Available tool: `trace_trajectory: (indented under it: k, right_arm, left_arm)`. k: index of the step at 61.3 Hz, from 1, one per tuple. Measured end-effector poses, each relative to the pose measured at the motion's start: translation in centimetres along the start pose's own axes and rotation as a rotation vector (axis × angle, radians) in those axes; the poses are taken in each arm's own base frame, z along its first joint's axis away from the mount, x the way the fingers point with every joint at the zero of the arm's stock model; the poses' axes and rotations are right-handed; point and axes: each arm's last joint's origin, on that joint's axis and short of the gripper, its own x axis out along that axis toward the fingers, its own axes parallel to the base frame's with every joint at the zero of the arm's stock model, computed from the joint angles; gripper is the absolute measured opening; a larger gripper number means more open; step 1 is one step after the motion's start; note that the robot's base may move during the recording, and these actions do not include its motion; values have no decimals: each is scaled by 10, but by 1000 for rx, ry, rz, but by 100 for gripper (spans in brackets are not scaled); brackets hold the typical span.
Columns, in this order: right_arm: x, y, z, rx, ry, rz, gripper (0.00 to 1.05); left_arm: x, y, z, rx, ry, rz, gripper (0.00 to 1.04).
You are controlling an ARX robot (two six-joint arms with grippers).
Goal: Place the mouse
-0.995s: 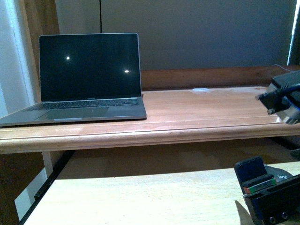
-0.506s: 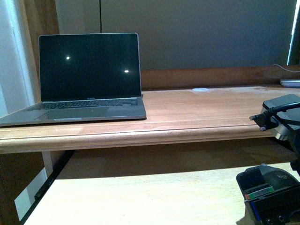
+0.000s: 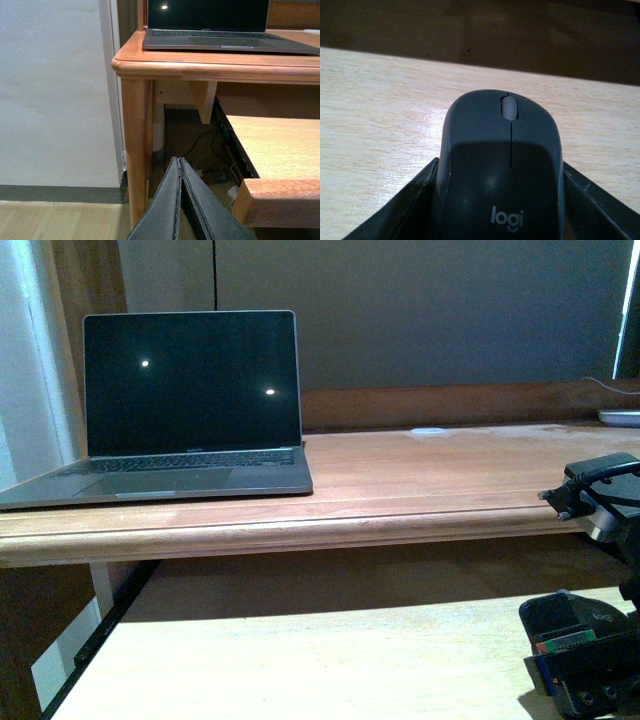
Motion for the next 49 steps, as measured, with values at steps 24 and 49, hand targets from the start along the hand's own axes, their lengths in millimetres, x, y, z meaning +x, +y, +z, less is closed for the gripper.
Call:
trace_trajectory:
  k: [24, 49]
  right_arm:
    - [-45, -13, 47, 86, -145, 40, 55]
    - [-8, 42, 168, 145, -252, -21, 55]
  left_arm:
    - [0, 0, 0, 0, 0, 0, 41]
    - [0, 0, 0, 1, 0, 0, 97]
